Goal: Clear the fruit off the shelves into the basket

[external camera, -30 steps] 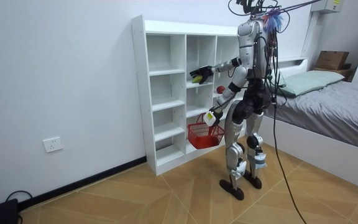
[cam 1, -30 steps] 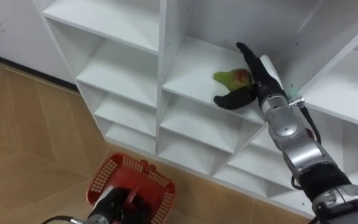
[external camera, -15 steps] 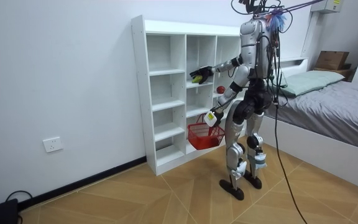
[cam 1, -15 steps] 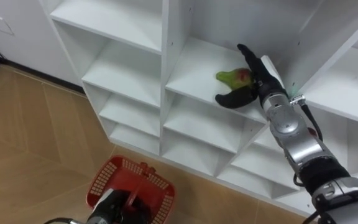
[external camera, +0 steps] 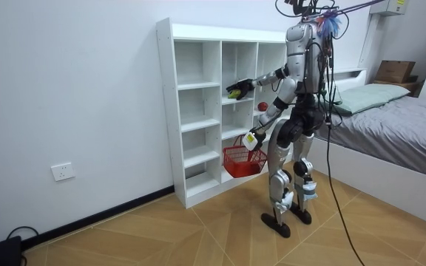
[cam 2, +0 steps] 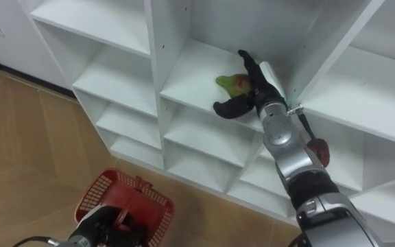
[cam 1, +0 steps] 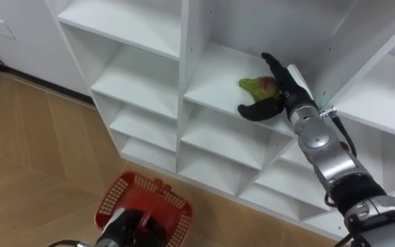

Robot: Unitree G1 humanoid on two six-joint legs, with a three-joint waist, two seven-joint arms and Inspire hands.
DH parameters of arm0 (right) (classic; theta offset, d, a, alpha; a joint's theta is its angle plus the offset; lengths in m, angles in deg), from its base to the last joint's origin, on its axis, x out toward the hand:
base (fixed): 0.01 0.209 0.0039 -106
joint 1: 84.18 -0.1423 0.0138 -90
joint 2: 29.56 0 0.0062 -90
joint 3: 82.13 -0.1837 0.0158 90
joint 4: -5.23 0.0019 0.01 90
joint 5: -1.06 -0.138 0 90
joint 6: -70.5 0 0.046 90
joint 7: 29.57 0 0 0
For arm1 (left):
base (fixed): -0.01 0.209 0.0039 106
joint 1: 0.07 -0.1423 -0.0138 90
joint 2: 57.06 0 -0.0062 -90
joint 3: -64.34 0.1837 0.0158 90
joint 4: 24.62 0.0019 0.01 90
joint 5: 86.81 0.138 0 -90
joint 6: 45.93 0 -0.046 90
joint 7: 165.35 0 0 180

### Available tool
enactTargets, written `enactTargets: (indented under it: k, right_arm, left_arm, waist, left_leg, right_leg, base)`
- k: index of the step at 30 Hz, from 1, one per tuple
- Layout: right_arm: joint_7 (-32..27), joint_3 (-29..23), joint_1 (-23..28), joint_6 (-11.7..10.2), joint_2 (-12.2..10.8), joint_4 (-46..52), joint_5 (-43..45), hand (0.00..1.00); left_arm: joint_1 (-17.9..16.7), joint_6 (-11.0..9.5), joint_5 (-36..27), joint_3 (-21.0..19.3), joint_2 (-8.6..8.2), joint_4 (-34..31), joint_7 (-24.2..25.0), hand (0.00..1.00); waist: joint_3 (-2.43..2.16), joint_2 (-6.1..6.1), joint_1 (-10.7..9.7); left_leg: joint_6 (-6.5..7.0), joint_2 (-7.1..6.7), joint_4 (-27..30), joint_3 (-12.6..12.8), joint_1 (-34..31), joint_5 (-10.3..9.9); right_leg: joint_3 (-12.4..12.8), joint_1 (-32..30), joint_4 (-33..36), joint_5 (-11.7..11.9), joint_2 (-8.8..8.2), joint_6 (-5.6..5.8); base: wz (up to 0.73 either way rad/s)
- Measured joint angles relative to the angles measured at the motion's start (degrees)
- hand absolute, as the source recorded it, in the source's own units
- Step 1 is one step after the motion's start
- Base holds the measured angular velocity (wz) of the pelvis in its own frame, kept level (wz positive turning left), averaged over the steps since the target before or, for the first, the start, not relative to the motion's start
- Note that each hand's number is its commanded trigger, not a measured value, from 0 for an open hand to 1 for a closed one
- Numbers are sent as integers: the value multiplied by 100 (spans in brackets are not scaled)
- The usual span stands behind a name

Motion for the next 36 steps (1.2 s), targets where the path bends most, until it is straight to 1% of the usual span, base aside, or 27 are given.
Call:
enactTargets:
  k: [3,4,5,6,7,10,13,16,20,24,29,36]
  right_arm:
    - [44,0,-1,7,0,-42,55,0]
    - [58,0,-1,21,-1,-43,91,7]
    - [59,0,-5,56,-2,-43,103,54]
    - [59,0,-20,89,-2,-49,102,89]
    - [59,0,-29,101,-3,-59,104,100]
    - [32,0,-43,109,-3,-66,156,100]
    - [-75,-11,-97,108,-1,-63,207,100]
    - [-110,-18,-114,108,6,-62,246,100]
    - [-119,-15,-135,108,6,-64,211,100]
    - [-59,-13,-133,125,5,-69,207,100]
    - [67,-11,-126,125,3,-81,197,100]
    - [136,-16,-126,96,3,-75,168,100]
  left_arm:
    - [-1,3,0,0,5,0,0,100]
    - [-1,4,0,0,5,0,0,100]
    - [-1,5,-1,1,3,0,0,100]
    - [-1,8,-1,2,1,0,0,100]
    - [-1,14,-1,2,0,0,0,100]
    - [-3,44,-1,1,1,0,0,100]
    - [-2,46,-1,0,3,0,2,100]
    - [-2,46,-5,2,5,0,4,100]
    - [-1,46,-11,6,6,0,0,100]
    - [-2,46,-12,7,7,1,-2,100]
    - [1,46,-17,6,1,0,51,100]
    - [0,45,-17,8,-8,1,194,100]
  waist:
    - [0,-1,7]
    - [0,-1,8]
    - [0,-1,11]
    - [0,-2,15]
    - [0,-2,16]
    - [0,-3,21]
    - [-1,-6,17]
    - [-8,-21,13]
    - [-7,-21,1]
    - [-2,-19,0]
    - [23,9,-5]
    - [25,12,-12]
  left_leg:
    - [12,-5,1,14,-1,8]
    - [16,-6,2,17,-2,12]
    - [15,-8,2,17,-3,18]
    - [14,-8,1,17,-5,23]
    - [13,-8,1,17,-5,25]
    - [10,-7,2,17,-4,29]
    - [10,-6,2,23,0,29]
    - [10,-6,-1,22,7,29]
    - [10,-7,-3,18,16,29]
    - [10,-7,-6,17,15,29]
    - [10,-7,-12,47,-5,28]
    - [10,-4,-50,59,28,28]
  right_leg:
    - [2,-3,2,9,-12,15]
    - [2,-4,2,12,-14,20]
    - [1,-4,2,12,-16,21]
    - [1,-5,2,13,-16,21]
    - [1,-4,2,13,-15,21]
    - [1,-3,2,13,-13,21]
    - [2,-1,2,13,-13,21]
    - [2,6,1,13,-13,21]
    - [3,21,0,13,-13,21]
    - [3,20,-1,13,-14,21]
    - [3,-4,-5,13,-15,21]
    - [11,6,-14,13,-14,22]
  base:
    - [-1]
    - [0]
    - [0]
    - [0]
    - [0]
    - [0]
    - [0]
    - [0]
    - [0]
    - [0]
    - [0]
    - [0]
